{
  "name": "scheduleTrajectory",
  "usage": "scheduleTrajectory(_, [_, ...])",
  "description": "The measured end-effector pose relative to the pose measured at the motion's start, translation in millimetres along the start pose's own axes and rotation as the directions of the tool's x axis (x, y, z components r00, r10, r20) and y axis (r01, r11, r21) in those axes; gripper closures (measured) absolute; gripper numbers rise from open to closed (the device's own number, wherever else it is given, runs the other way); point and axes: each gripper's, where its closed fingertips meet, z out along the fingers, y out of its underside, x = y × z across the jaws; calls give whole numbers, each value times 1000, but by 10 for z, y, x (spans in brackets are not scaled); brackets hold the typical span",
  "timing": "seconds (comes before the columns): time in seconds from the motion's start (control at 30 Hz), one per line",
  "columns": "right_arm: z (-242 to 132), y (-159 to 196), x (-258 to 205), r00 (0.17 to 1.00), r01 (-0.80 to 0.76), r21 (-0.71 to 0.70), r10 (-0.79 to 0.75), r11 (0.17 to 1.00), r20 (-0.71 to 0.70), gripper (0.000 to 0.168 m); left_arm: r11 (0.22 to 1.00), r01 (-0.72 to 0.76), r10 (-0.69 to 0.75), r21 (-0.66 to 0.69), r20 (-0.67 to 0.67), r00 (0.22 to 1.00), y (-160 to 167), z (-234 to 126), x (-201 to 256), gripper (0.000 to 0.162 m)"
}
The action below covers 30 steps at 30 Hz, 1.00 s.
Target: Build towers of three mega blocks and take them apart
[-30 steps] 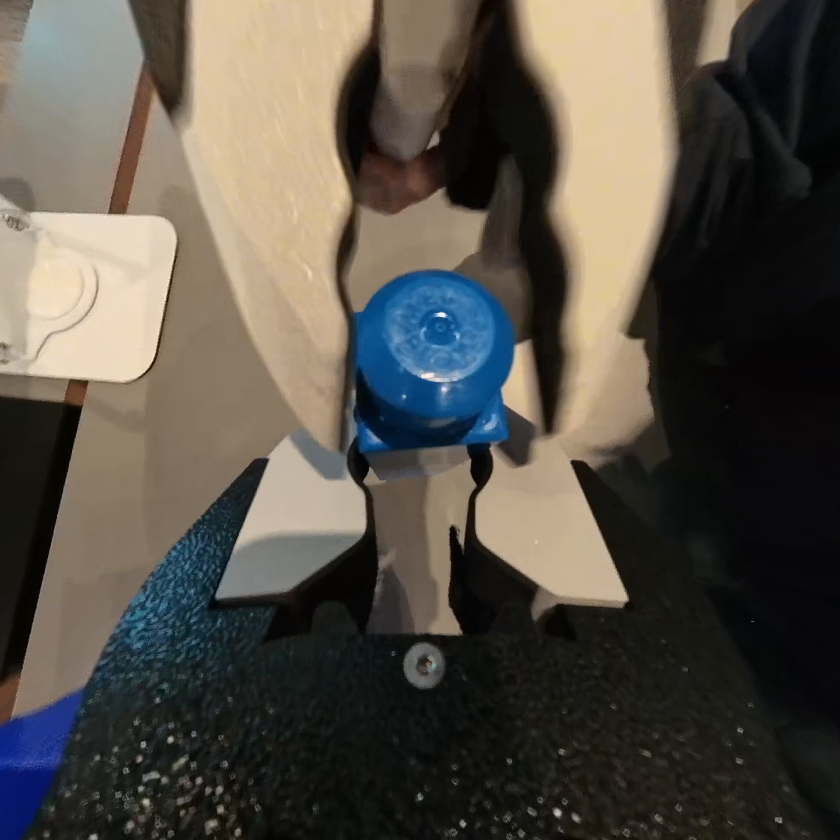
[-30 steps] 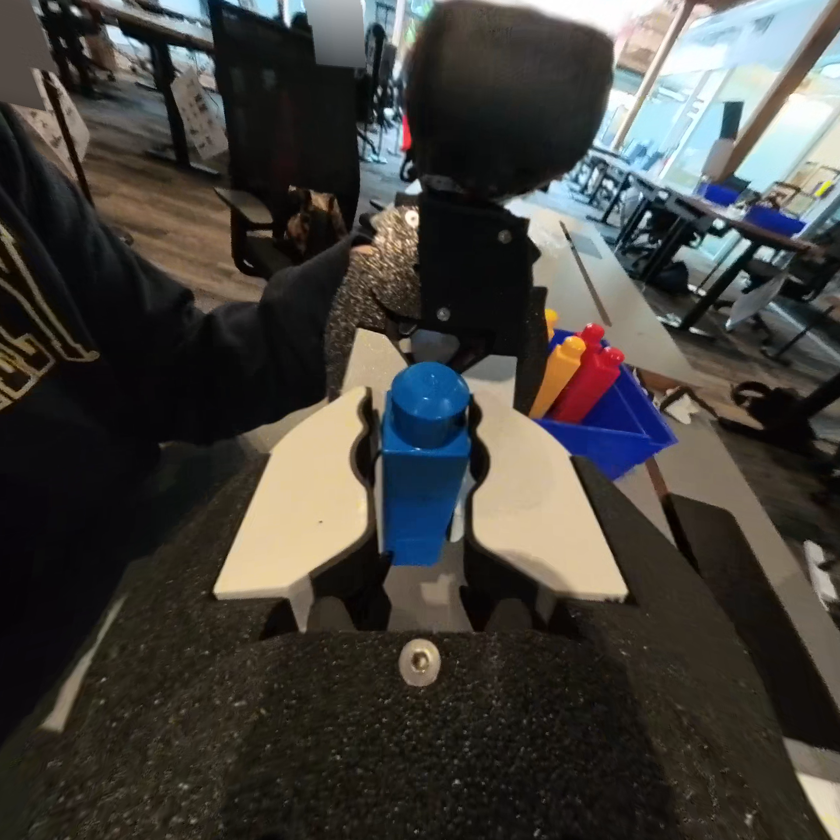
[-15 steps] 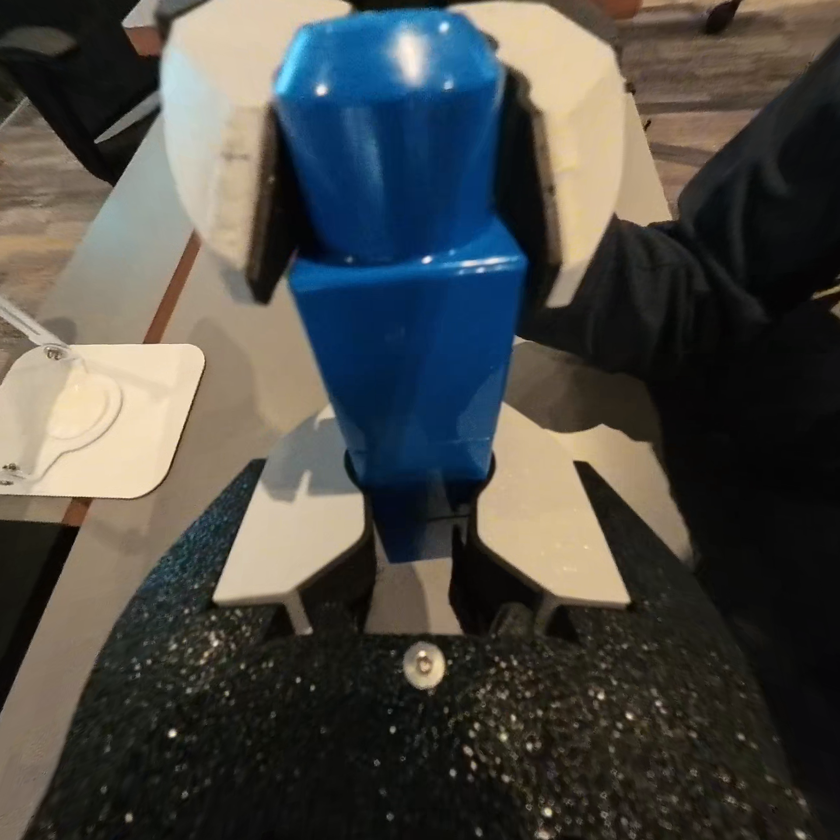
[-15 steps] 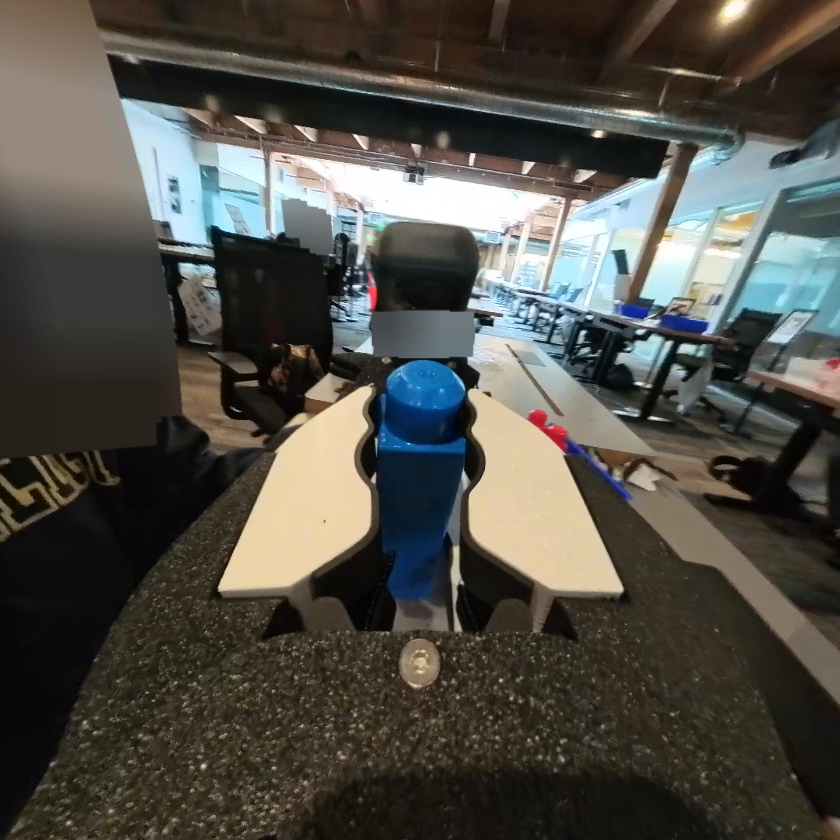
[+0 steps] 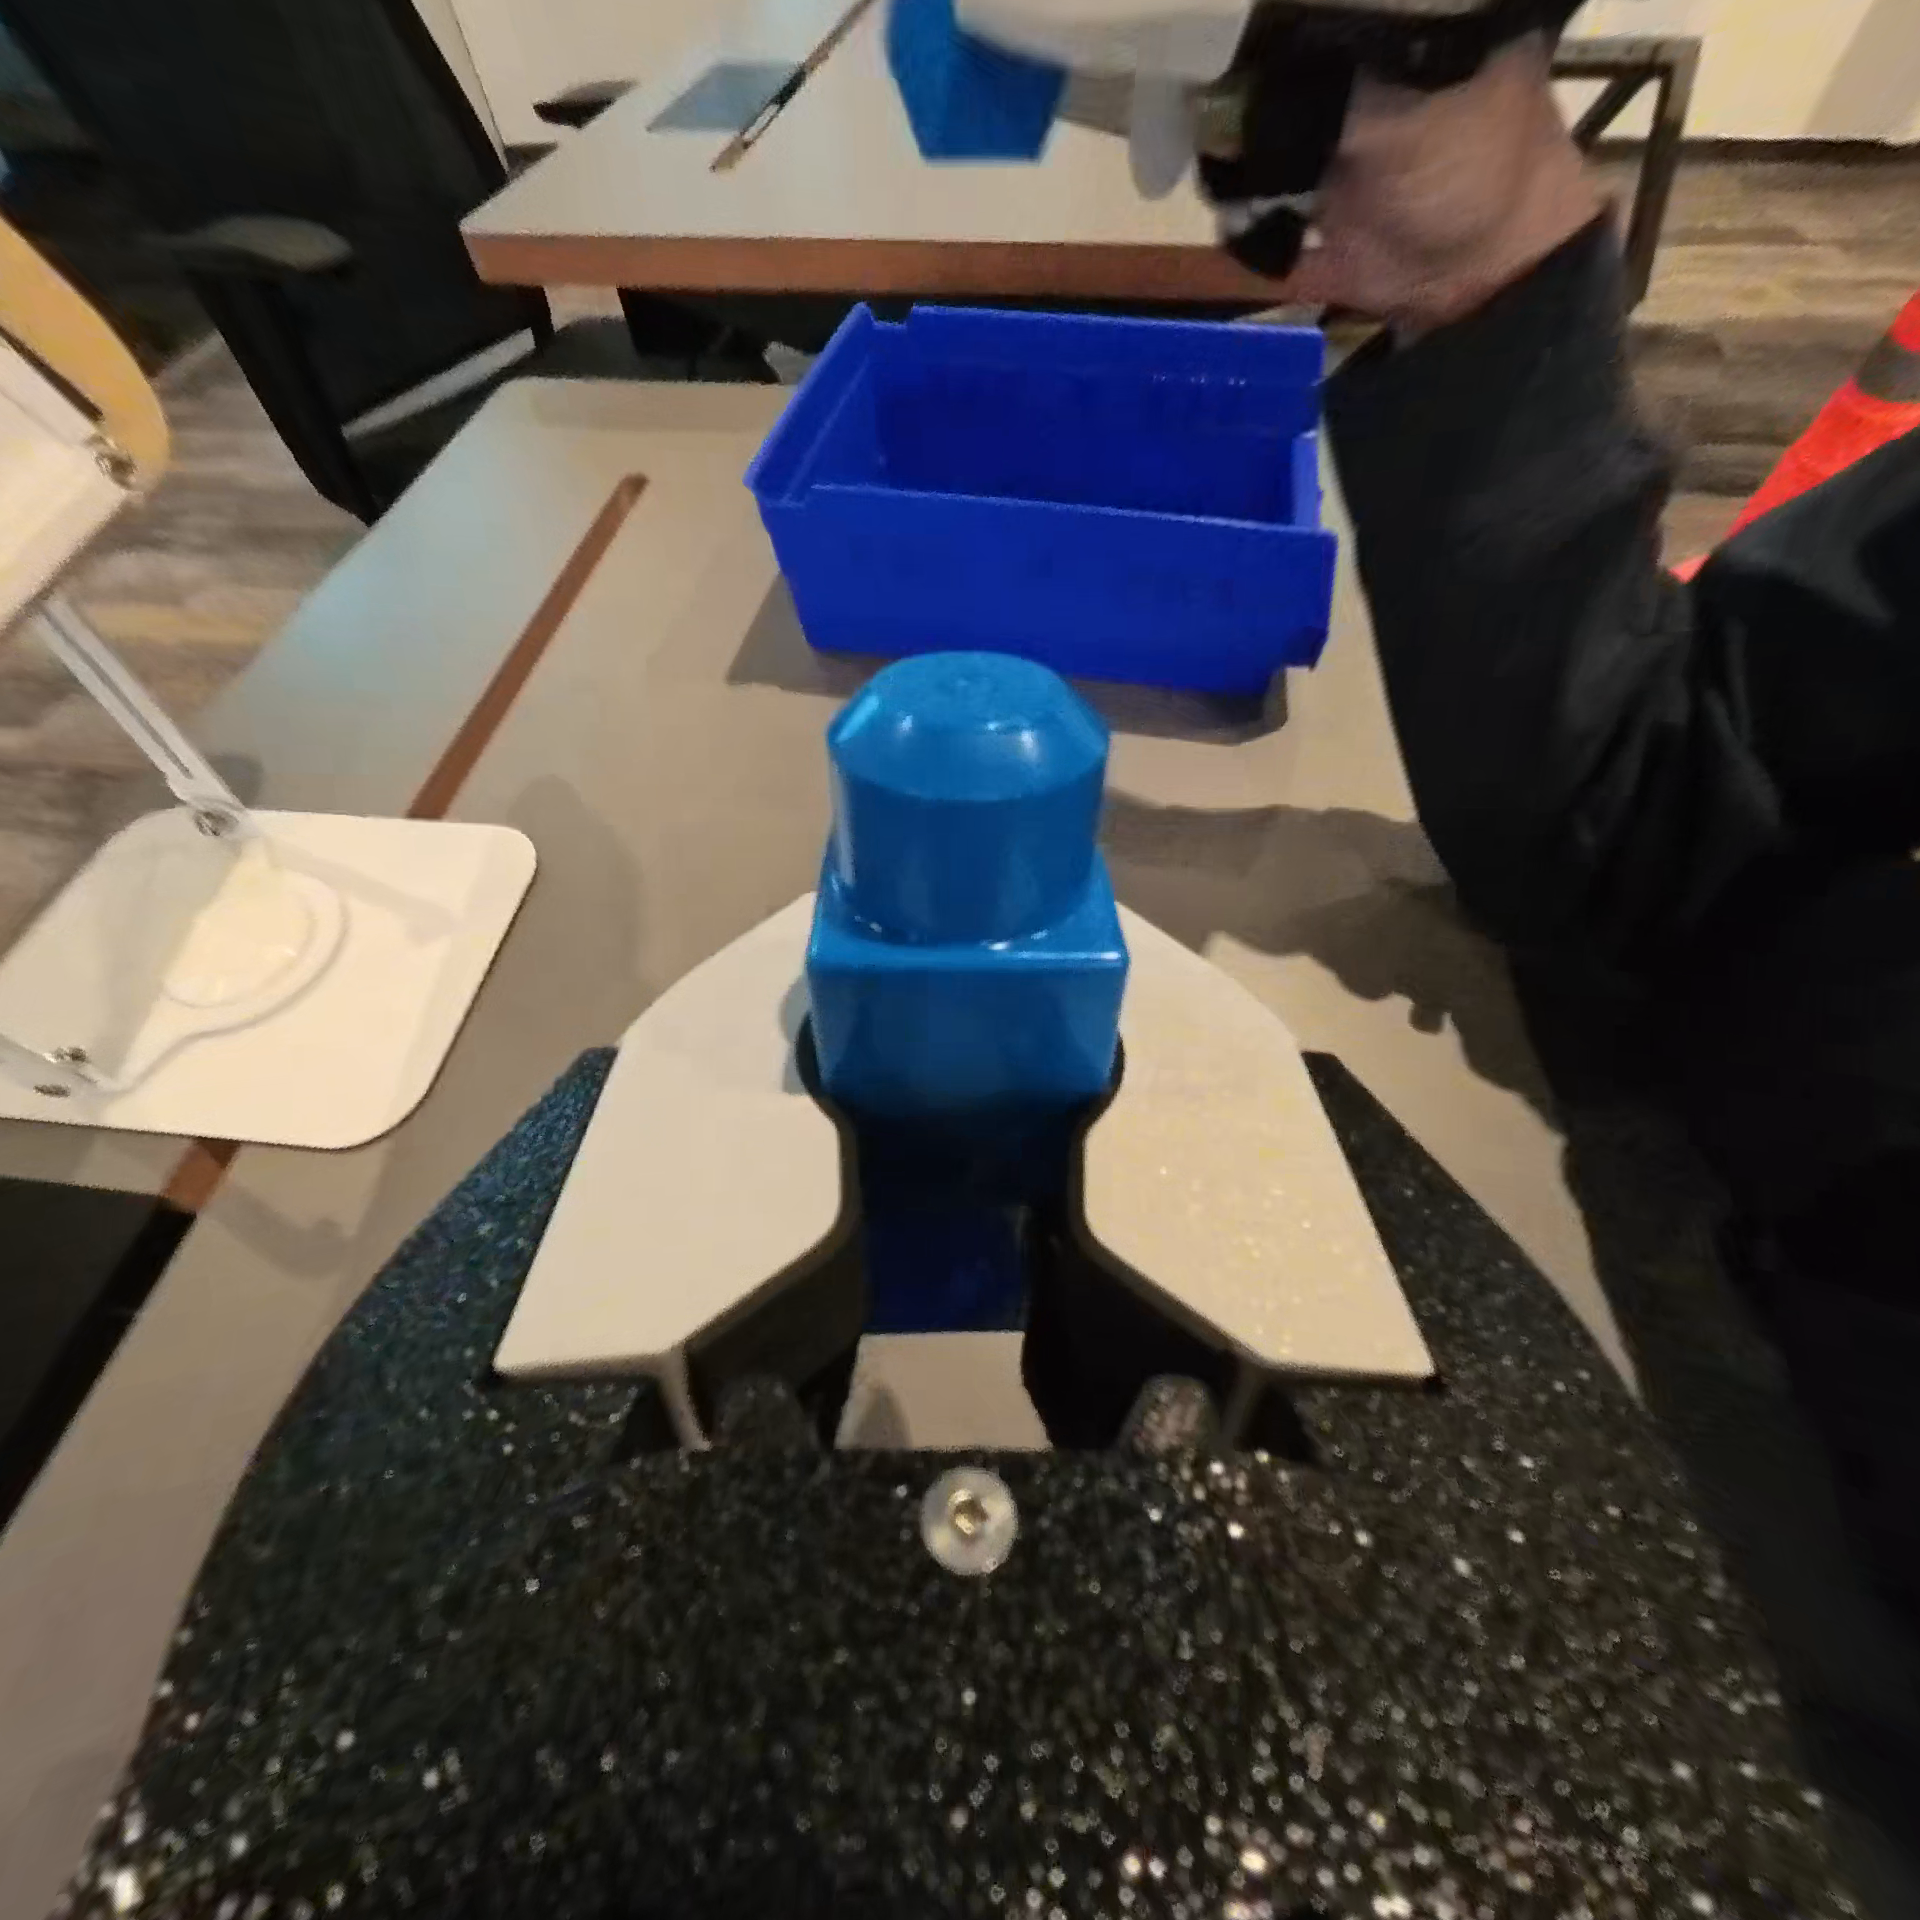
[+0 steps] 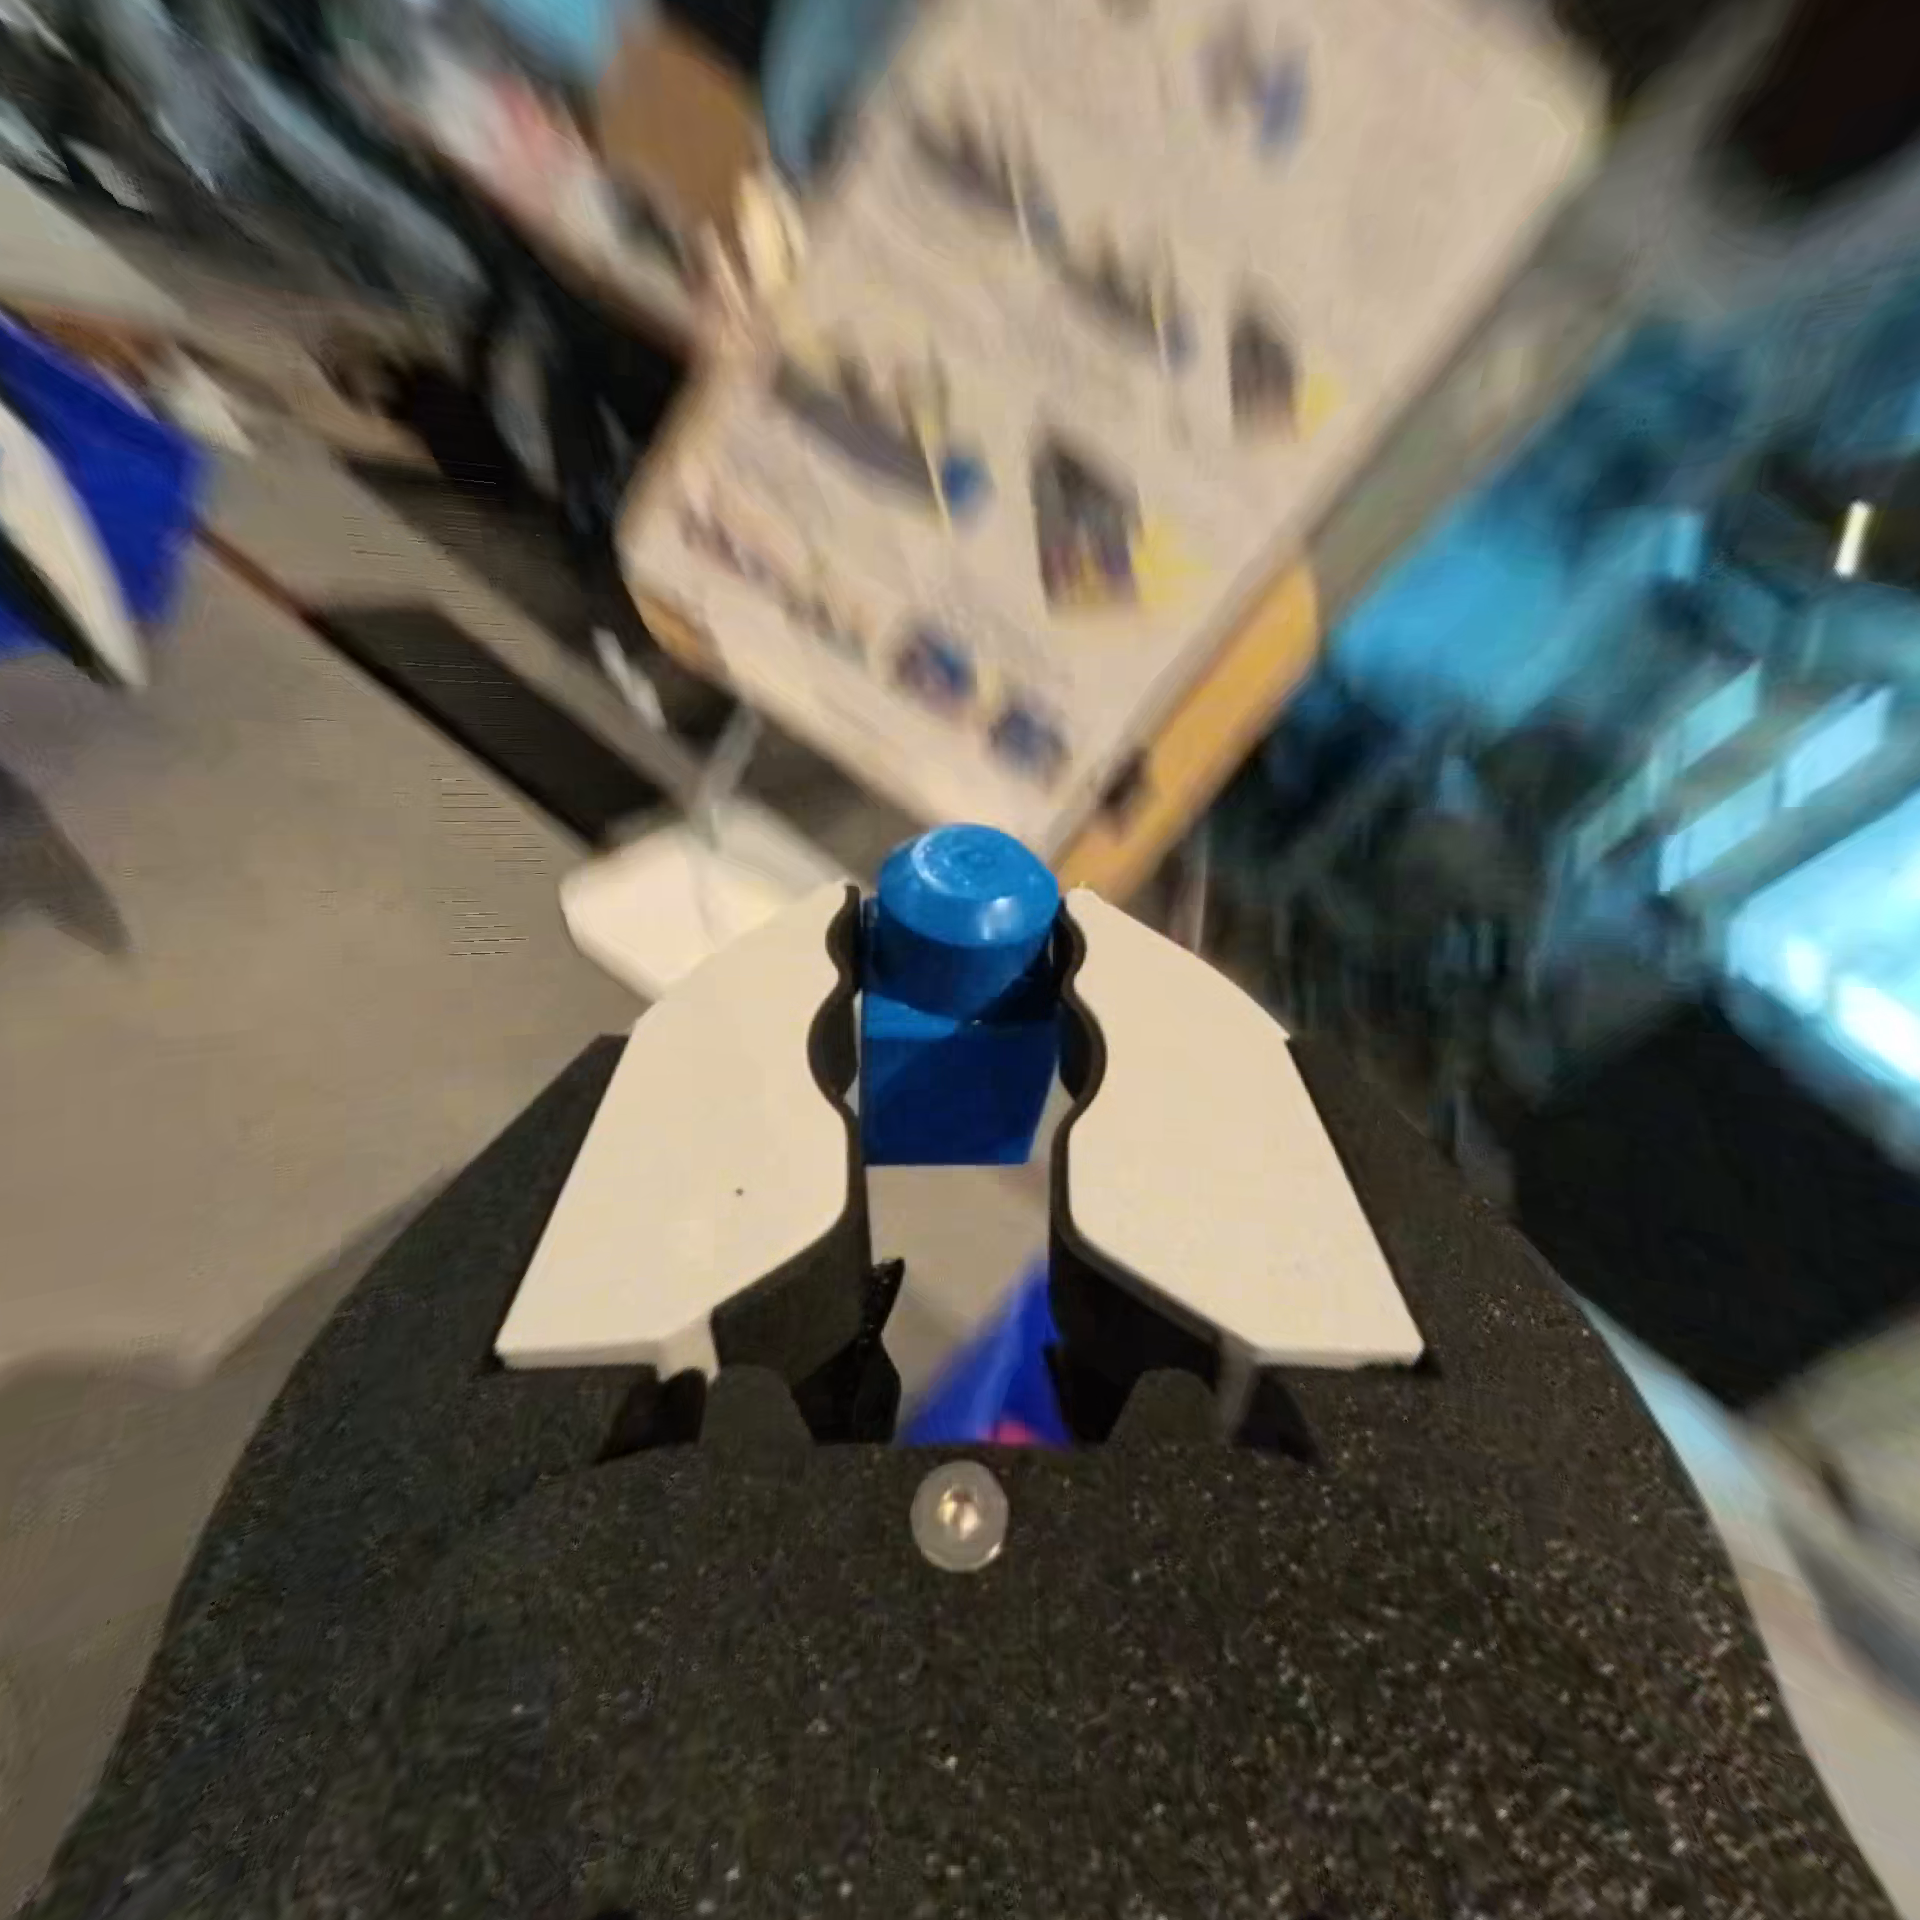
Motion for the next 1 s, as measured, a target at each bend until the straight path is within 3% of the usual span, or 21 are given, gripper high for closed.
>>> scheduleTrajectory(0.1, [-412, 929, 278, 982, -191, -418, 174, 888, -77, 134, 999, -38, 38, -1, 3, 999, -29, 15, 35, 121])
scheduleTrajectory(0.2, [-638, 1605, 330, 953, -292, -643, 274, 708, -132, 134, 998, -55, 55, 5, -22, 998, -45, 59, 75, 121])
scheduleTrajectory(0.37, [-641, 2259, 188, 887, -369, -781, 442, 504, -135, 134, 997, -71, 71, 12, -46, 996, -69, 155, 113, 121])
scheduleTrajectory(0.4, [-627, 2305, 160, 874, -379, -793, 467, 477, -136, 131, 997, -79, 80, 8, -45, 996, -68, 175, 119, 121])
scheduleTrajectory(0.43, [-612, 2308, 135, 862, -388, -799, 487, 461, -137, 117, 996, -88, 88, 4, -45, 995, -66, 194, 127, 121])
scheduleTrajectory(0.5, [-565, 2186, 161, 871, -387, -780, 473, 491, -134, 107, 995, -101, 100, -5, -50, 994, -67, 233, 148, 121])
scheduleTrajectory(0.57, [-481, 1870, 173, 905, -340, -723, 419, 601, -78, 103, 994, -110, 109, -10, -57, 992, -73, 276, 169, 121])
scheduleTrajectory(0.63, [-252, 1196, -25, 918, -259, -523, 376, 812, 129, 100, 992, -125, 123, -15, -66, 990, -78, 324, 197, 121])
scheduleTrajectory(0.7, [-131, 378, -450, 874, -180, -230, 263, 956, 408, 106, 989, -145, 142, -23, -80, 987, -82, 377, 240, 121])
scheduleTrajectory(0.8, [-196, -426, -1173, 724, -130, 97, 28, 987, 689, 109, 982, -182, 177, -42, -100, 979, -71, 460, 305, 121])
scheduleTrajectory(0.87, [-126, -540, -1465, 678, -86, 131, -38, 988, 734, 108, 976, -208, 201, -58, -118, 973, -54, 508, 359, 121])
scheduleTrajectory(1.0, [-6, -418, -1774, 601, -5, 90, -69, 996, 797, 108, 965, -252, 241, -65, -143, 960, -62, 569, 450, 122])
